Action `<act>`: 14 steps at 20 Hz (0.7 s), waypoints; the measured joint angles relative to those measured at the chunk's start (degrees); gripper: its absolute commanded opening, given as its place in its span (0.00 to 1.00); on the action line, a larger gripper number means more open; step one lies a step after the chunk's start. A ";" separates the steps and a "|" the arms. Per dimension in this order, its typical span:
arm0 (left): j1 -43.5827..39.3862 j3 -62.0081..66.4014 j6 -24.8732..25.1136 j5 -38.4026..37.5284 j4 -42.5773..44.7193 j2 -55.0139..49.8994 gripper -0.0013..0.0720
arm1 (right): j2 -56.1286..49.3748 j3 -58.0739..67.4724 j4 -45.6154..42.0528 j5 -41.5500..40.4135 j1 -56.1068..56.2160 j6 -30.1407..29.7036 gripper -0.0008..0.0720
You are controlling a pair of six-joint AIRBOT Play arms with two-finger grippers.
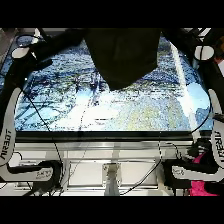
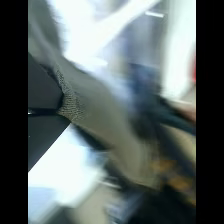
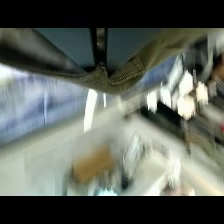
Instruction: Fold the clothes and pants, and hang the long-sleeved shirts on hangers.
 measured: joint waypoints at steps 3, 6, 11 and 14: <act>-2.08 -3.74 -10.08 -7.19 16.17 3.30 0.03 | 4.11 -4.70 -6.45 13.16 -1.97 3.34 0.04; -5.33 -13.44 -15.82 -10.32 24.00 11.04 0.03 | 13.25 -15.56 -14.60 20.15 -2.78 9.64 0.05; -10.93 -32.00 -20.65 -10.58 28.41 28.02 0.03 | 32.57 -37.59 -24.96 29.92 -3.13 23.21 0.05; -12.22 -39.98 -21.88 -10.86 29.27 35.98 0.03 | 40.83 -44.87 -31.71 35.71 -3.19 29.70 0.05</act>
